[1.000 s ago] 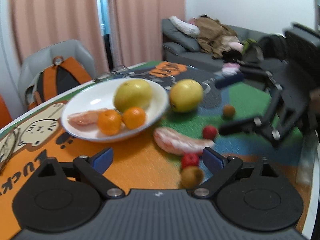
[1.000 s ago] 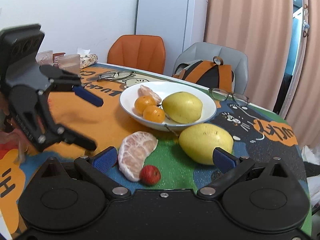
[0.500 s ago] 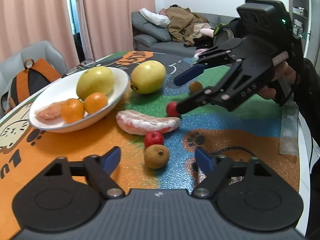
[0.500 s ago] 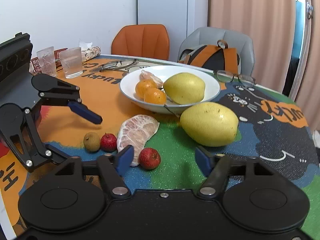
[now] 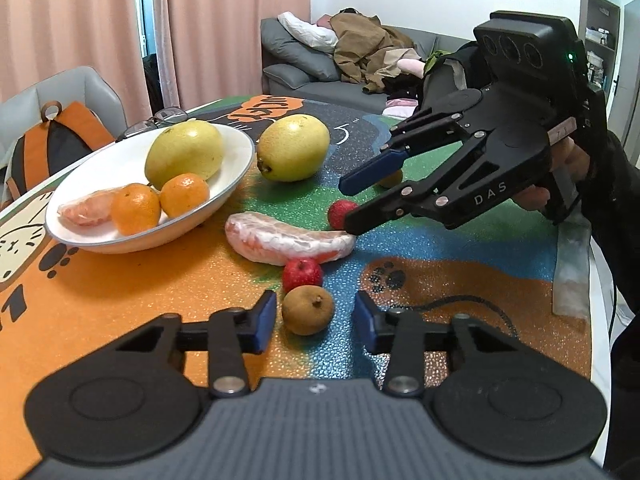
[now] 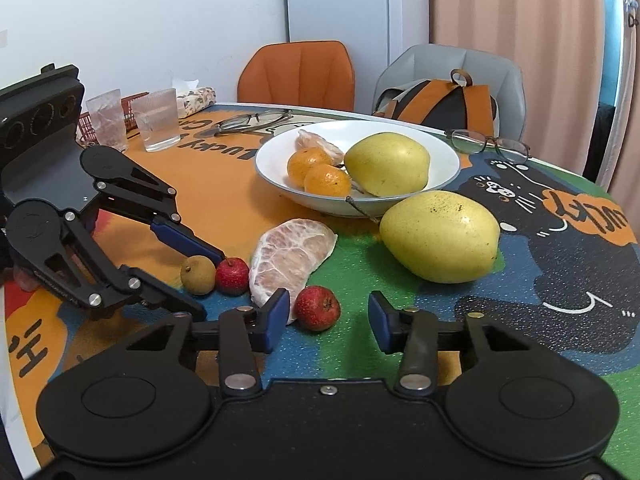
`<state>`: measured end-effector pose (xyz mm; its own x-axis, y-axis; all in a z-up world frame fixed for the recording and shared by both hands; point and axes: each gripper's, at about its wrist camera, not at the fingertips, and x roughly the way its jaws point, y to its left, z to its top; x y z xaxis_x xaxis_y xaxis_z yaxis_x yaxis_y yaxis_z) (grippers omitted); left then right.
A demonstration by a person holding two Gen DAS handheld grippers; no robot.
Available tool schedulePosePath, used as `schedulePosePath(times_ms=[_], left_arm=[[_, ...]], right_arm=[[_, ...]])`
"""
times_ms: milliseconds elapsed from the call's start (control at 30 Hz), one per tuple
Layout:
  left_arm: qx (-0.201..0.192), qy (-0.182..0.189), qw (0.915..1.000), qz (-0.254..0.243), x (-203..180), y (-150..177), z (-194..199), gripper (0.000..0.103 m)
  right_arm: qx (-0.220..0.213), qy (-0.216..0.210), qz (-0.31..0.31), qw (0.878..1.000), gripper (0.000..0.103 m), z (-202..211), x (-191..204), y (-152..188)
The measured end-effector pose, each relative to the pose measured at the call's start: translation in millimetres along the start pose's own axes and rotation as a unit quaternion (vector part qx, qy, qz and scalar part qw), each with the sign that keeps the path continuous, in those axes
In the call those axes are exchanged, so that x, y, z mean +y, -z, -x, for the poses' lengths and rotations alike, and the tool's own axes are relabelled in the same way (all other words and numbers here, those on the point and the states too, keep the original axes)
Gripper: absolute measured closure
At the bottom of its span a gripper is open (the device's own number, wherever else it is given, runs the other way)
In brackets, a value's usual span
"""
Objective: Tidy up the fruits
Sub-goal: 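Close the left tool on the brown kiwi while the right tool grasps the small red fruit, then carry the kiwi in the left tool to the bowl while the right tool carries the red fruit there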
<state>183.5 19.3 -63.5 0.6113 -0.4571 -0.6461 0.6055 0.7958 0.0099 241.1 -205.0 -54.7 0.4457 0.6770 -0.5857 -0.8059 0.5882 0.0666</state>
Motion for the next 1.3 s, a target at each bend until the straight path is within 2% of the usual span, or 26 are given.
schedulePosePath(times_ms=[100,233,333,600,900,1067,1300], left_arm=[[-0.001,0.004,1.0,0.002,0.8,0.2,1.9,0.069],[-0.01,0.003,0.9999,-0.001,0.3,-0.1,6.5,0.069],[-0.017,-0.002,0.9998,0.004,1.4,-1.5,9.5,0.069],[-0.027,-0.009,0.9995,0.013,9.1,-3.9,17.0,0.071],[-0.015,0.004,0.9998,0.01,6.5,1.4,13.1,0.072],[-0.013,0.004,0.9998,0.015,7.7,1.7,12.1,0.078],[-0.017,-0.007,0.9997,0.015,6.5,1.3,15.4,0.078]], right_arm=[[0.002,-0.009,-0.007,1.0,0.065,-0.8,-2.1,-0.4],[0.006,-0.026,-0.02,0.999,0.077,-1.8,-4.8,-0.1],[0.006,-0.027,-0.022,0.999,0.079,-1.4,-4.1,0.1],[0.002,-0.016,-0.023,1.0,0.08,0.4,-2.1,-1.5],[-0.015,-0.009,-0.025,1.0,0.08,10.5,-4.1,-6.7],[-0.02,-0.004,-0.023,1.0,0.08,10.3,-3.5,-9.7],[-0.046,0.001,-0.014,0.999,0.08,8.9,-0.1,-29.0]])
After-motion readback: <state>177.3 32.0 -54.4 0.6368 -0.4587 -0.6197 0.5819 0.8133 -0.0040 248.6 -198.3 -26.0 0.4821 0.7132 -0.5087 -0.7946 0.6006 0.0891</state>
